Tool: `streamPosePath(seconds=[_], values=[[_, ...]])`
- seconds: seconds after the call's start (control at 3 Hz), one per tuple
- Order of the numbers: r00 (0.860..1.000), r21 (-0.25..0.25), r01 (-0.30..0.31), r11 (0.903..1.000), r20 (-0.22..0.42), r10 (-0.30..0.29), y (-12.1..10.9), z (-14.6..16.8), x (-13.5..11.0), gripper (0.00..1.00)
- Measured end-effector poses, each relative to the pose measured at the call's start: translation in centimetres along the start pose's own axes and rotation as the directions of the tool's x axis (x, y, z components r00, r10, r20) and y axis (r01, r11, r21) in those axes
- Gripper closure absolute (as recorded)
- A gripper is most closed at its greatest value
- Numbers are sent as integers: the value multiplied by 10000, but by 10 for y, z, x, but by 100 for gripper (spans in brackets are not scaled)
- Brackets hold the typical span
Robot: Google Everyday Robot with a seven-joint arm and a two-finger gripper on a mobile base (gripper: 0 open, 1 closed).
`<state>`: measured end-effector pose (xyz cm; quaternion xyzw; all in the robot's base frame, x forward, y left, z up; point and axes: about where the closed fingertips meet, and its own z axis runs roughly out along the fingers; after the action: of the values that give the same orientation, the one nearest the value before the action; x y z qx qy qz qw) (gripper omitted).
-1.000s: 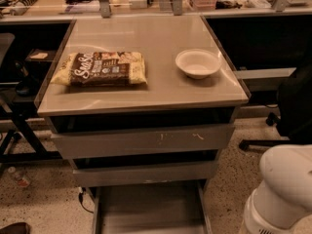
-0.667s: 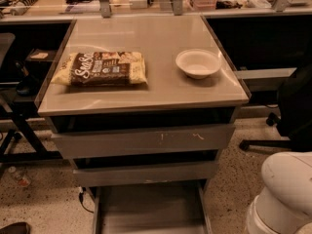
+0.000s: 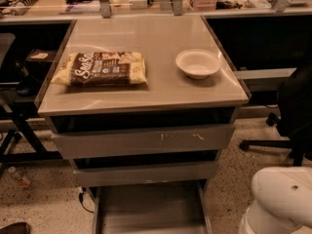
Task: Close bottom drawer
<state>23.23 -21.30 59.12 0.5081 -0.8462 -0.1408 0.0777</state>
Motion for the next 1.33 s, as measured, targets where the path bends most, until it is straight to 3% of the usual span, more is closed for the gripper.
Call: streamPosePath(seconds=[0.33,0.67,1.0,1.33], values=[[9959,-569,-901,9943,23,904,-23,73,1,100],[9839,-1093,-1769,9781,62,1787,-45,132,1,100],[9833,-1602,-1806,9704,-55,1821,-36,152,2,100],[9832,-1602,-1808,9704,-54,1823,-36,152,2,100]])
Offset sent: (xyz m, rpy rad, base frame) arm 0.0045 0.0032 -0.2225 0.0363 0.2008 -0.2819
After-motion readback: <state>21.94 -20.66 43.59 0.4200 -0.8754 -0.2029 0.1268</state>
